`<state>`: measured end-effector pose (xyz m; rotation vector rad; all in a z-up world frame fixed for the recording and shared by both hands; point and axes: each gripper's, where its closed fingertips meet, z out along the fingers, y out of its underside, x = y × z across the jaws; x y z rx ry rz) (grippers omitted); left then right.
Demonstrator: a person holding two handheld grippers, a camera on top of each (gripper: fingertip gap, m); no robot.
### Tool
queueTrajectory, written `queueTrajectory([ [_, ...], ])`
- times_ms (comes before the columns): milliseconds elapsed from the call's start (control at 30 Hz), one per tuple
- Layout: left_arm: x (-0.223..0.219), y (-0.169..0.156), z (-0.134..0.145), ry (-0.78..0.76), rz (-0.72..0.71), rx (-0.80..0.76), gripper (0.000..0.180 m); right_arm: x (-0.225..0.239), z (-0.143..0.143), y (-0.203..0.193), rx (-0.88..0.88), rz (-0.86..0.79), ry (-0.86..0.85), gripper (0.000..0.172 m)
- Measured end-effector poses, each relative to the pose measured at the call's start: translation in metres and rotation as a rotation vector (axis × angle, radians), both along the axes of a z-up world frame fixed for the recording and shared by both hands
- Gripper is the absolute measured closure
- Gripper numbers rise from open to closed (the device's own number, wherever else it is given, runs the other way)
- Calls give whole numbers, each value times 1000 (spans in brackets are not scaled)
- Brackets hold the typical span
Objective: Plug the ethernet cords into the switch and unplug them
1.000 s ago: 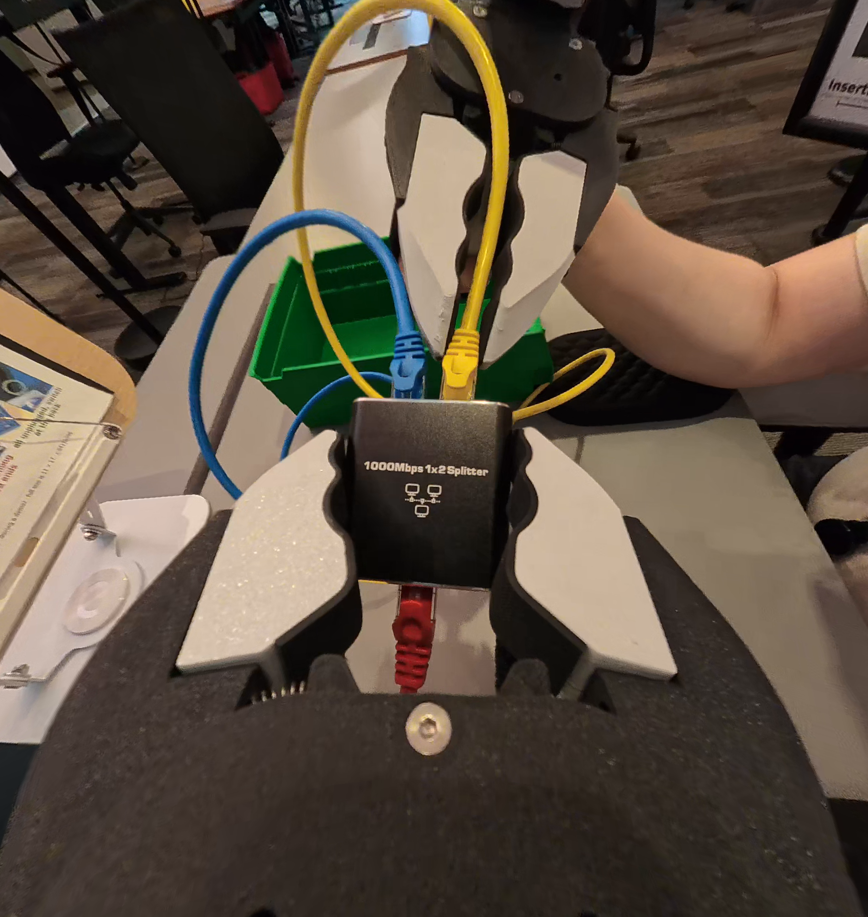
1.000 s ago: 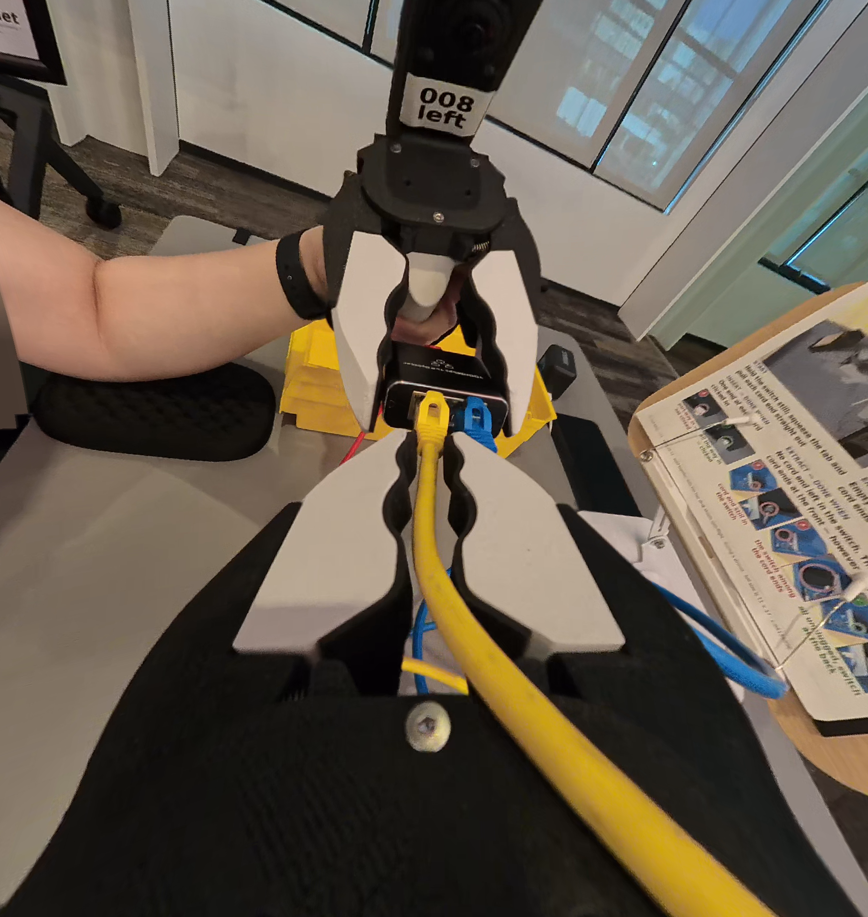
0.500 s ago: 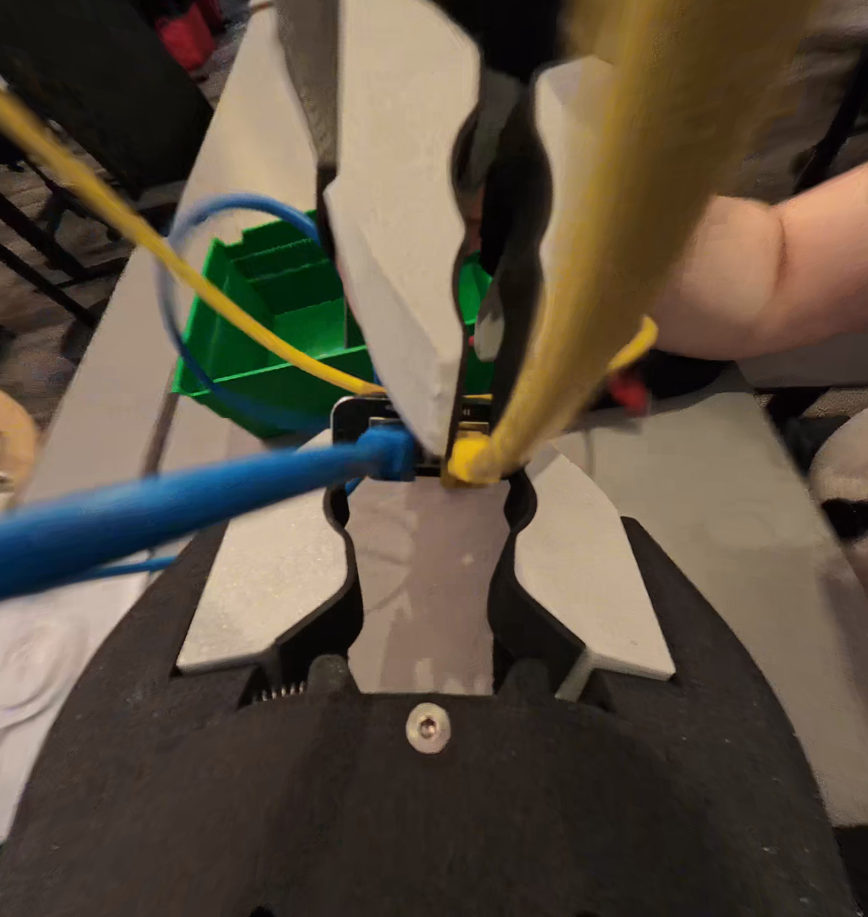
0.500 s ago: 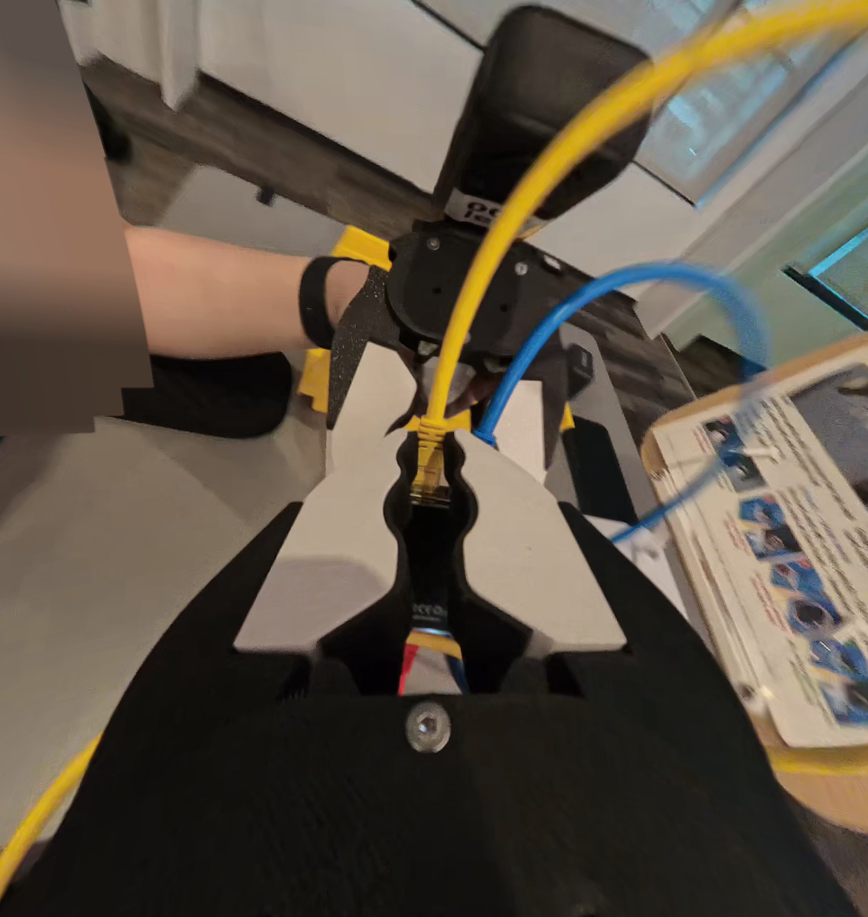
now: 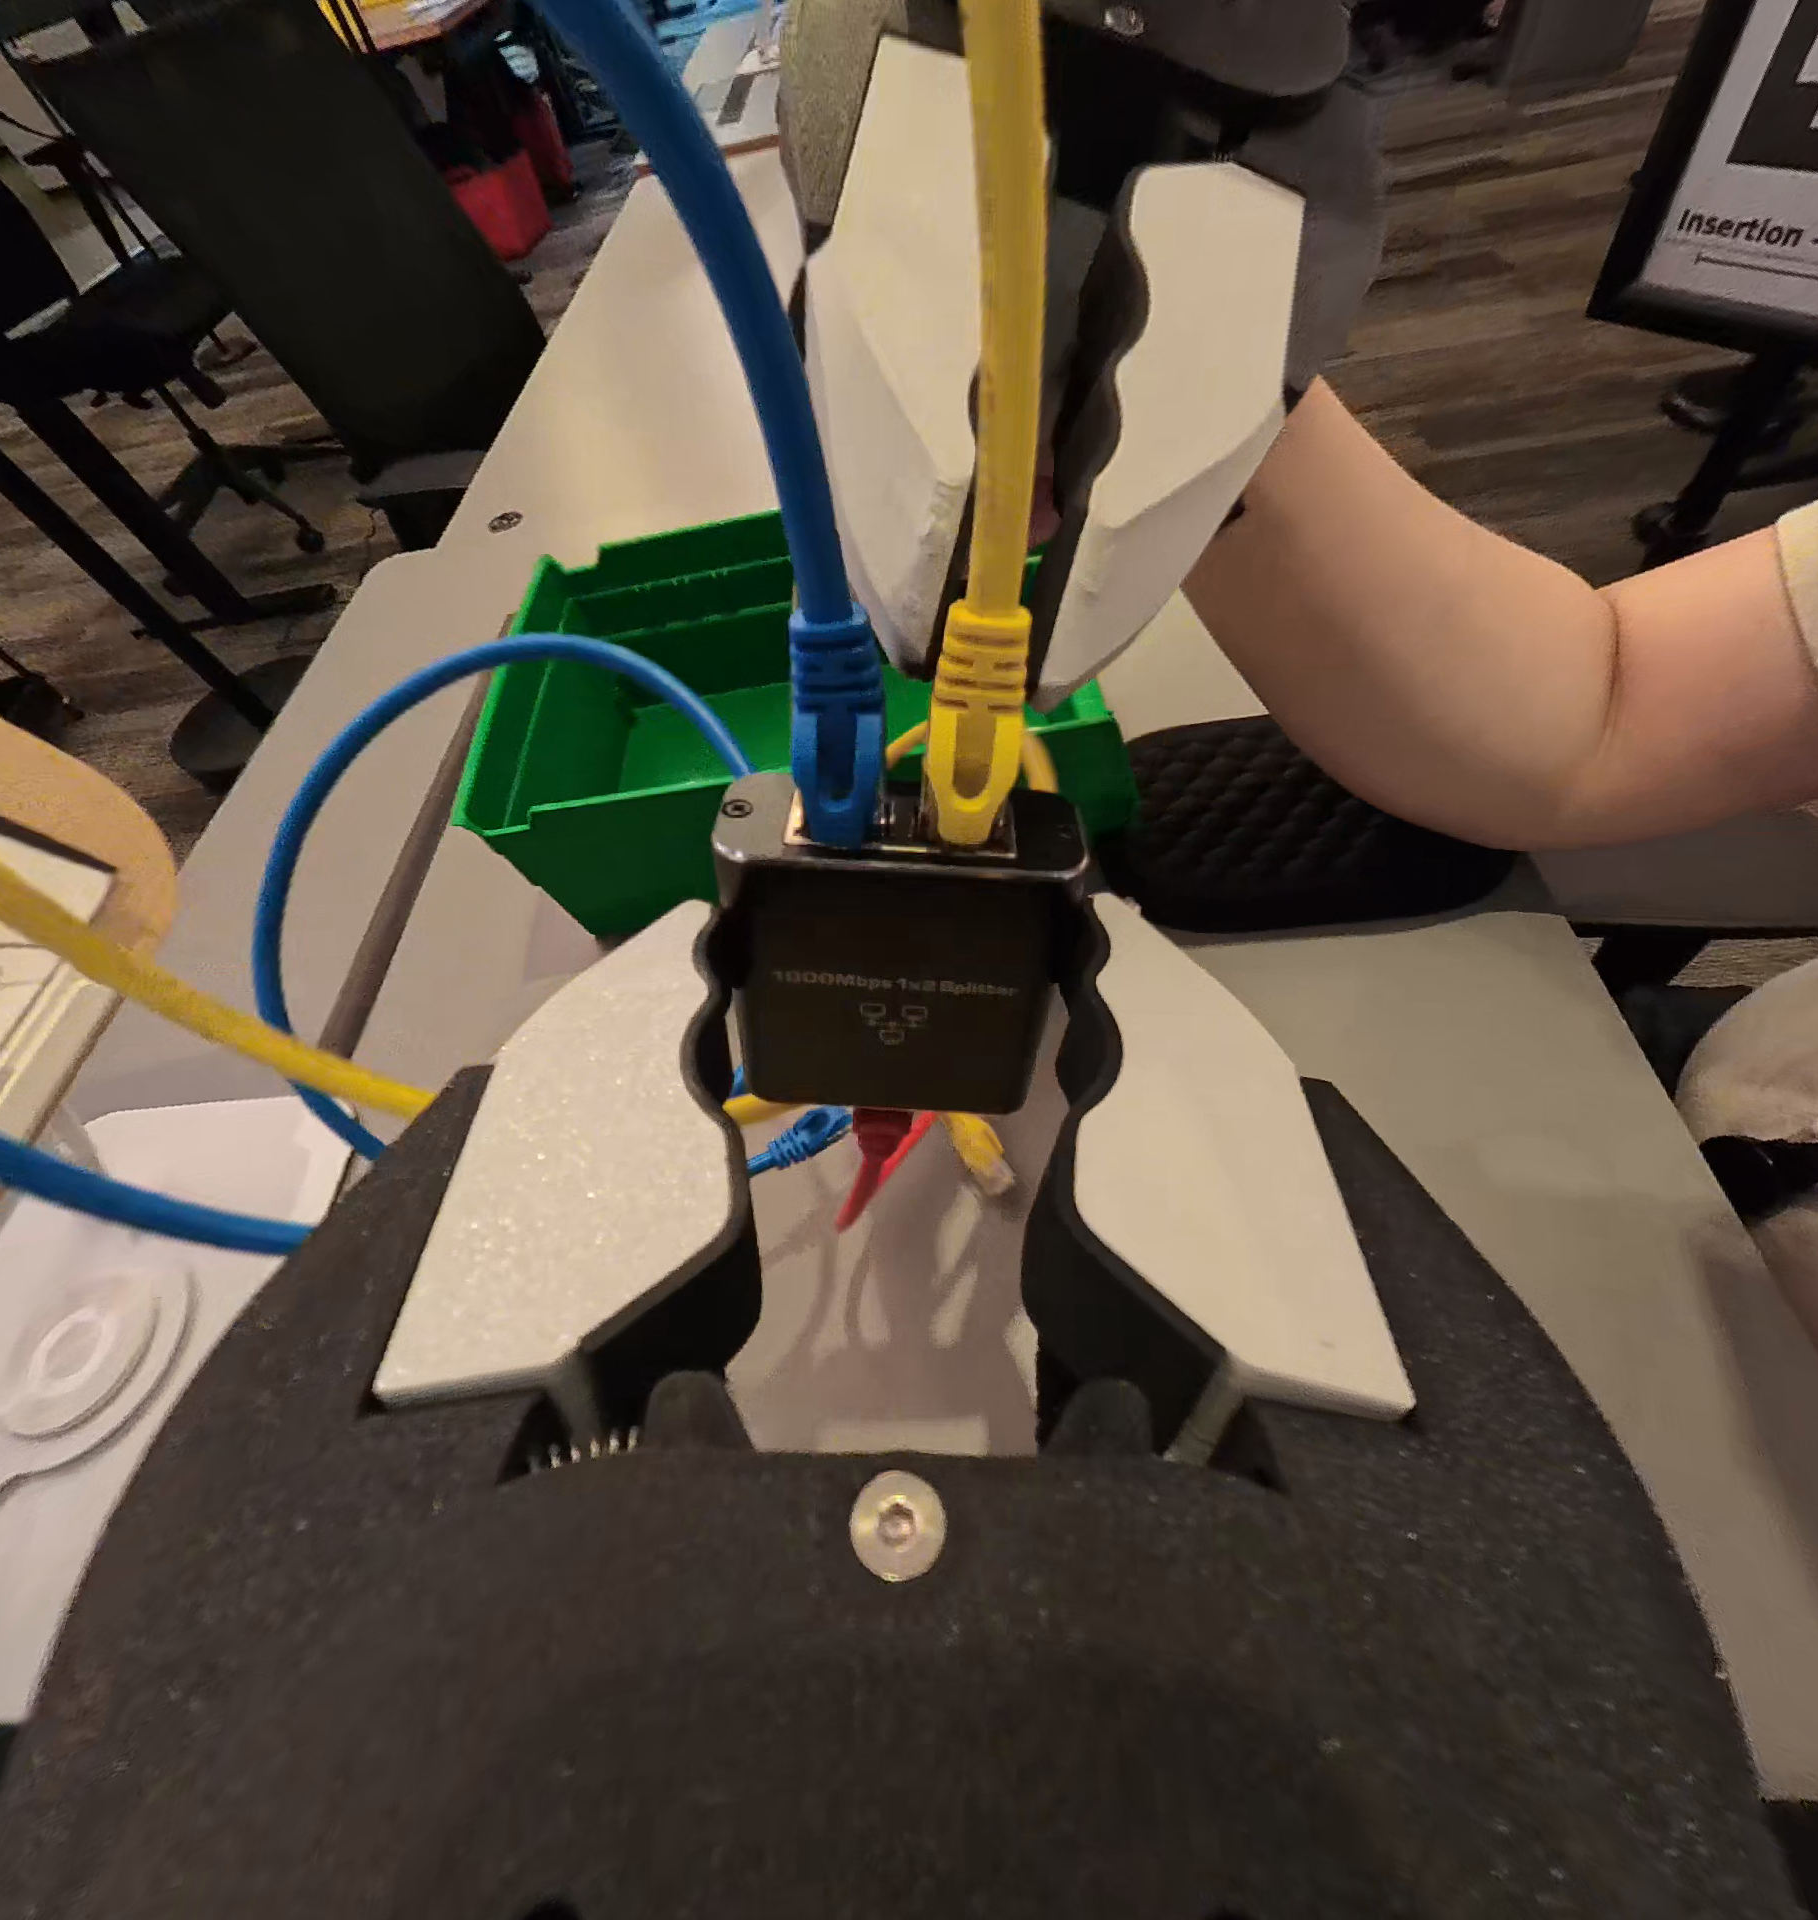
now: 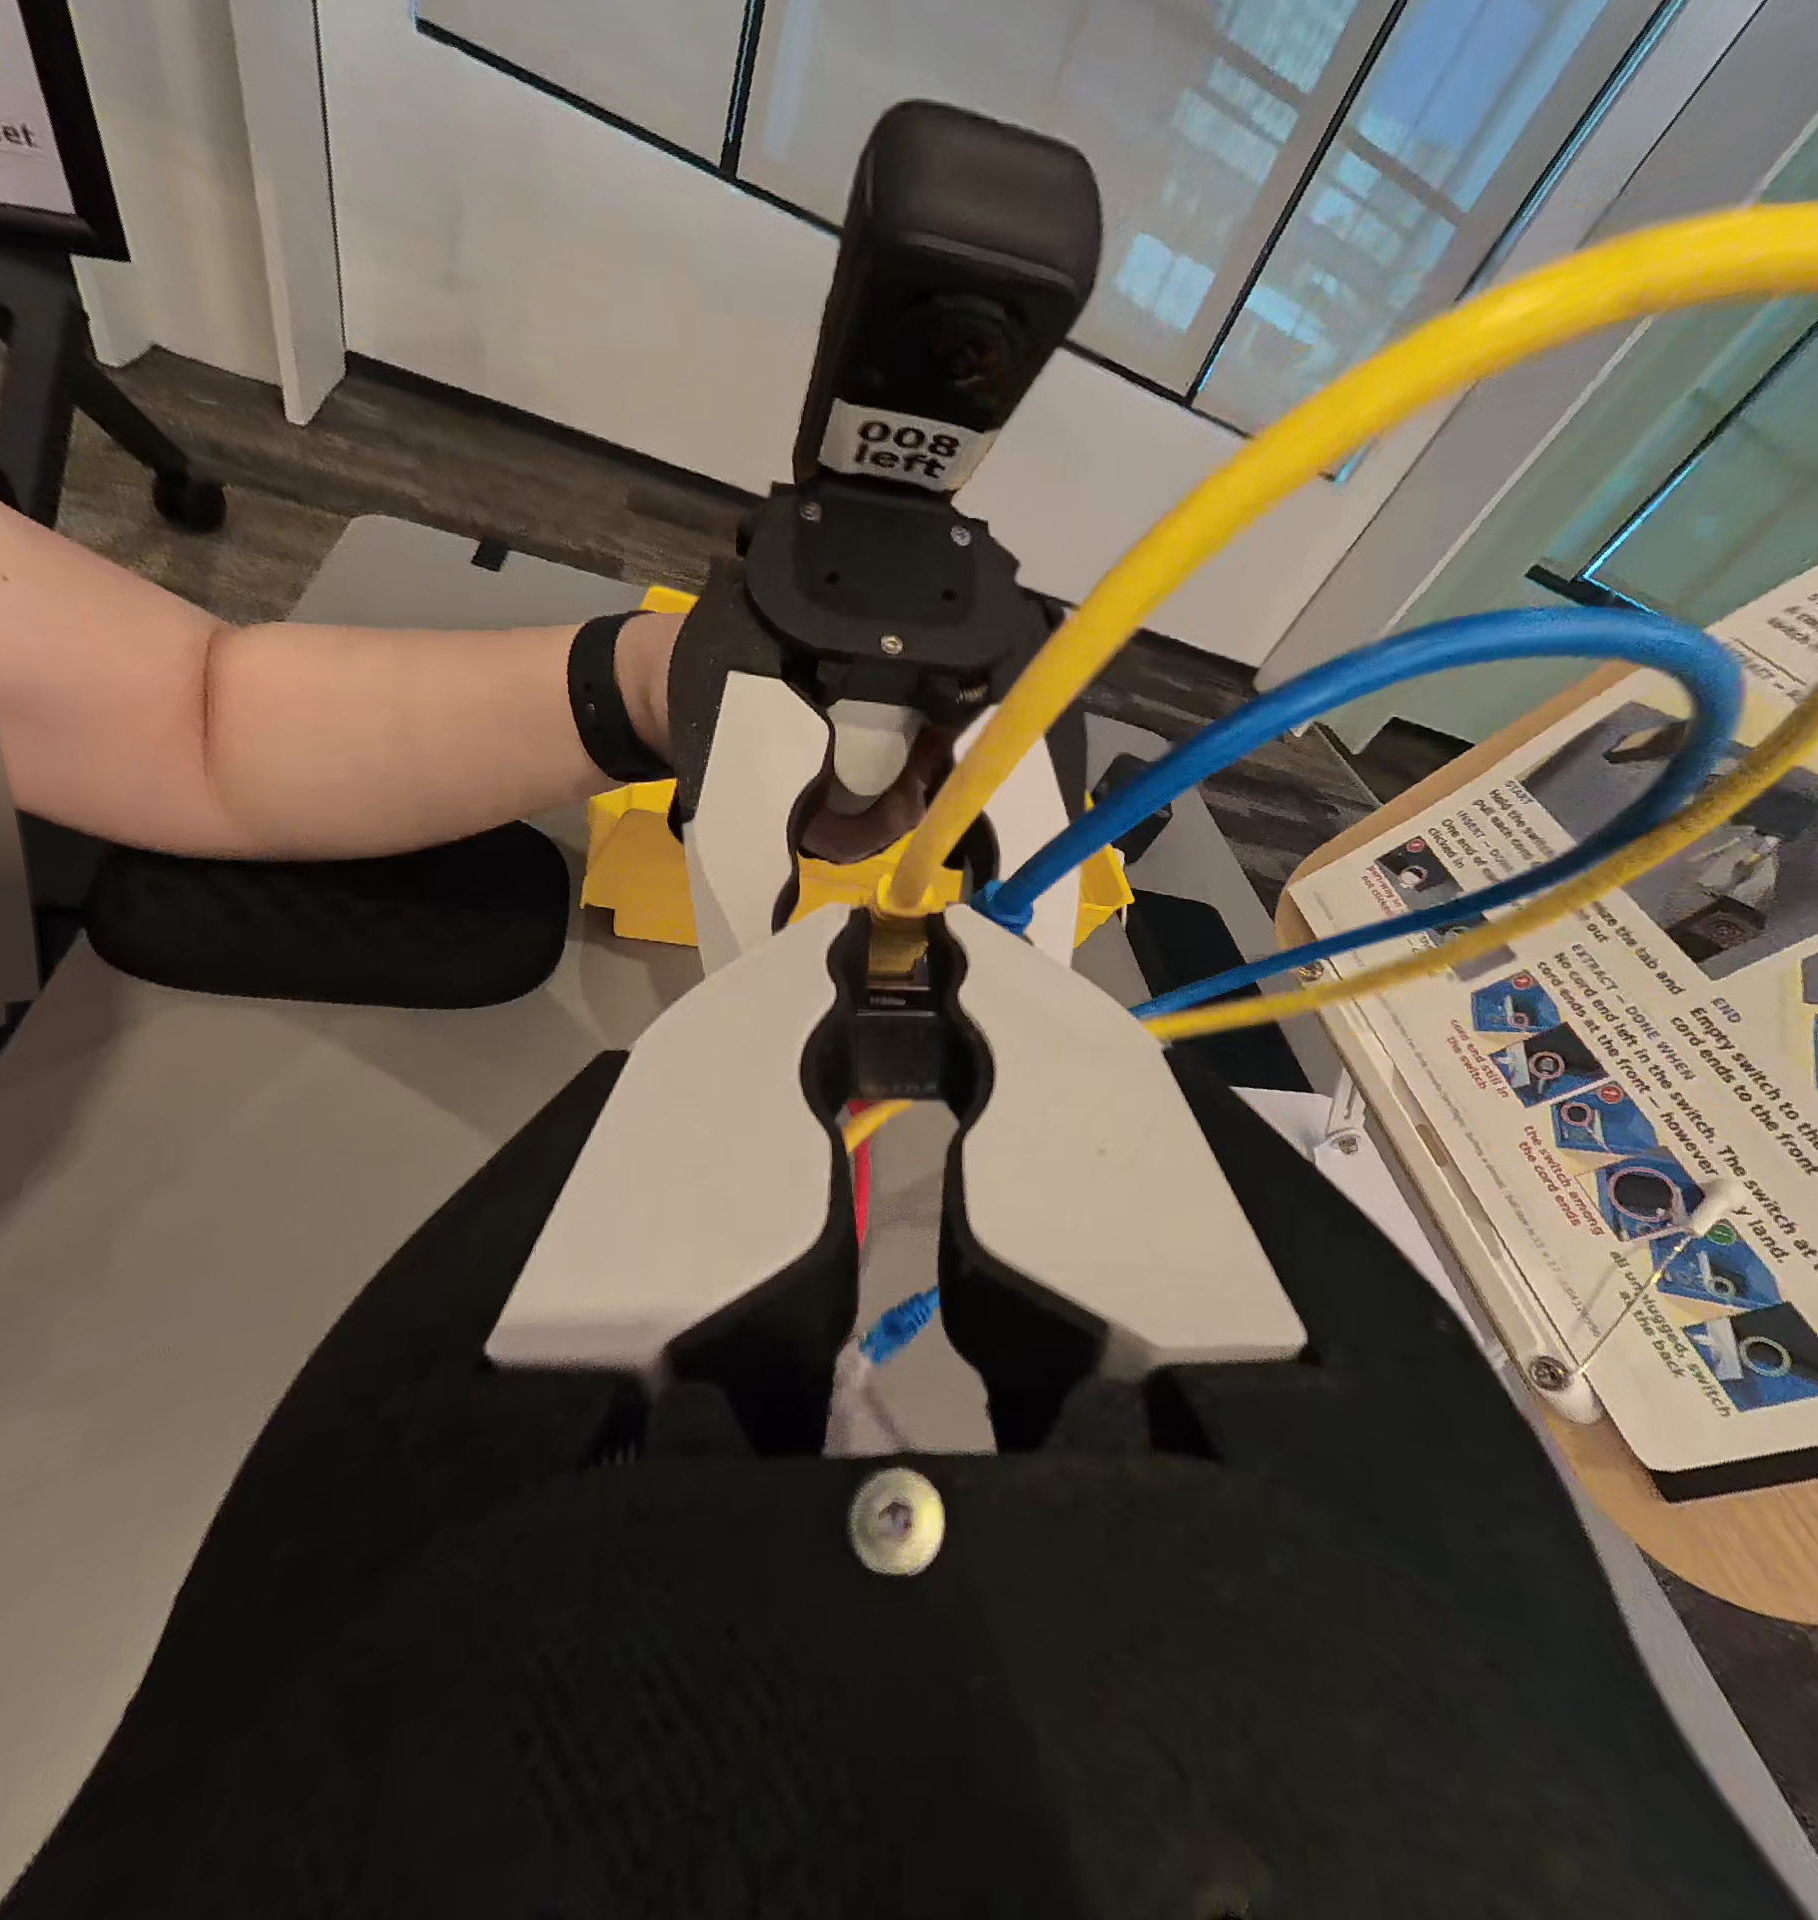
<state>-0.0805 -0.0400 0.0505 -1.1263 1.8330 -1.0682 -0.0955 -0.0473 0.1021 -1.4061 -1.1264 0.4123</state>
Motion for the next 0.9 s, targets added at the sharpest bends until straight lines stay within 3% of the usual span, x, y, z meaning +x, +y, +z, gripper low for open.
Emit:
queueTrajectory([
  [300, -13, 6, 23, -62, 46, -27, 121, 9, -2, 4, -60, 1, 62, 159],
  [567, -19, 11, 37, -108, 75, -58, 121, 2, 9, 6, -158, 127, 298, 153],
  [733, -25, 19, 46, -135, 133, -26, 121, 0, 15, 18, -254, 136, 455, 157],
  [900, -33, 28, 49, -118, 211, 74, 121, -8, 13, 24, -341, 160, 537, 149],
])
